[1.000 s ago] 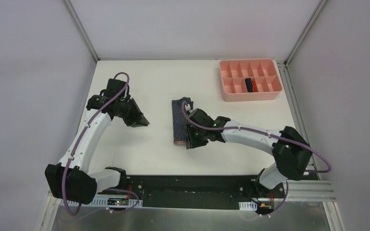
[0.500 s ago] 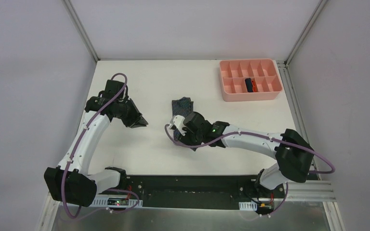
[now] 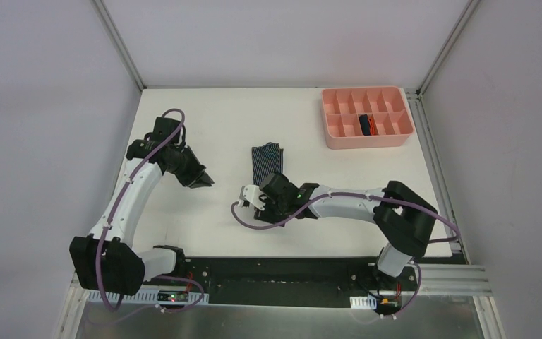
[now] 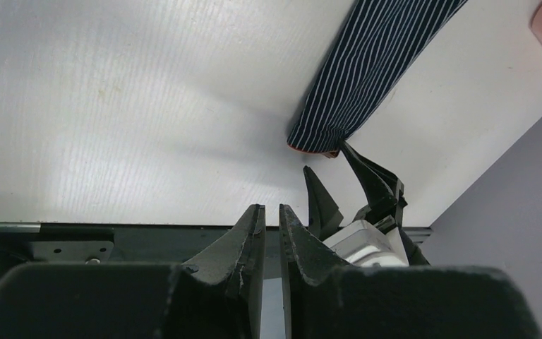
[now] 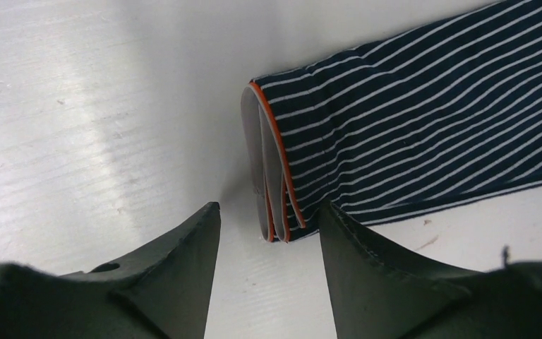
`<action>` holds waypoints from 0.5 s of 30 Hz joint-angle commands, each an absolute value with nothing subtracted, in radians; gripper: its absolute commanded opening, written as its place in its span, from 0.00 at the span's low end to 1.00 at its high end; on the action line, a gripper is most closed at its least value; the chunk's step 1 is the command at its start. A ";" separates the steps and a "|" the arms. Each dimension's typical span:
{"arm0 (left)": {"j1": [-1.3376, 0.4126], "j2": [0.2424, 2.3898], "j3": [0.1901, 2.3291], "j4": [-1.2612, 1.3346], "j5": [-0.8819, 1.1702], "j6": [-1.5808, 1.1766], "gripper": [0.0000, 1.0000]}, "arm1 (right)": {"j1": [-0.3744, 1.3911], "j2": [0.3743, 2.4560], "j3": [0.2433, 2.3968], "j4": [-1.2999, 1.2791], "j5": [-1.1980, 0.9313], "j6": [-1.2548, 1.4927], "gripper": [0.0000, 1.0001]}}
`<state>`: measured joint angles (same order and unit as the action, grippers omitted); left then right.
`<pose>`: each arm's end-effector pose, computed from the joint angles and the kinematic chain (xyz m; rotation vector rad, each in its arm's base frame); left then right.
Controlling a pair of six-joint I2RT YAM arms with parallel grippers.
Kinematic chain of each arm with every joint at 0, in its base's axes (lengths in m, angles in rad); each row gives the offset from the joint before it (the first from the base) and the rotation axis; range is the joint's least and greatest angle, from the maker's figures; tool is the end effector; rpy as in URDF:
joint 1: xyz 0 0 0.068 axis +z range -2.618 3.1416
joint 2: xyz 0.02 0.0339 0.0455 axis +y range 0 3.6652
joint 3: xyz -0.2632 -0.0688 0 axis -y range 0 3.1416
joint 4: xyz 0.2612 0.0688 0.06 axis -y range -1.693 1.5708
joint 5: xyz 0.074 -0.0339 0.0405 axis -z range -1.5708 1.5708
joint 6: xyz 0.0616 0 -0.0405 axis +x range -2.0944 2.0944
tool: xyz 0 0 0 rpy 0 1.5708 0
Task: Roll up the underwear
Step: Roll the underwear to the center of the board.
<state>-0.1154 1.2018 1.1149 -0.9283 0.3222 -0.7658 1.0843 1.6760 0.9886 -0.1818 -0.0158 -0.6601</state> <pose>0.2564 -0.0494 0.2836 -0.7396 2.5827 -0.7209 0.1745 0.3320 0.1523 -1.8813 1.5709 0.2077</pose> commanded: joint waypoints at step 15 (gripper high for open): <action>-0.073 1.244 1.034 -0.887 0.358 -0.754 0.14 | 1.042 1.766 0.982 -0.080 -0.081 -0.575 0.06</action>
<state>-0.0864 1.2419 1.0569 -0.8921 0.3374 -0.7654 1.0588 1.7573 0.9993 -0.0322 -0.0166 -0.6270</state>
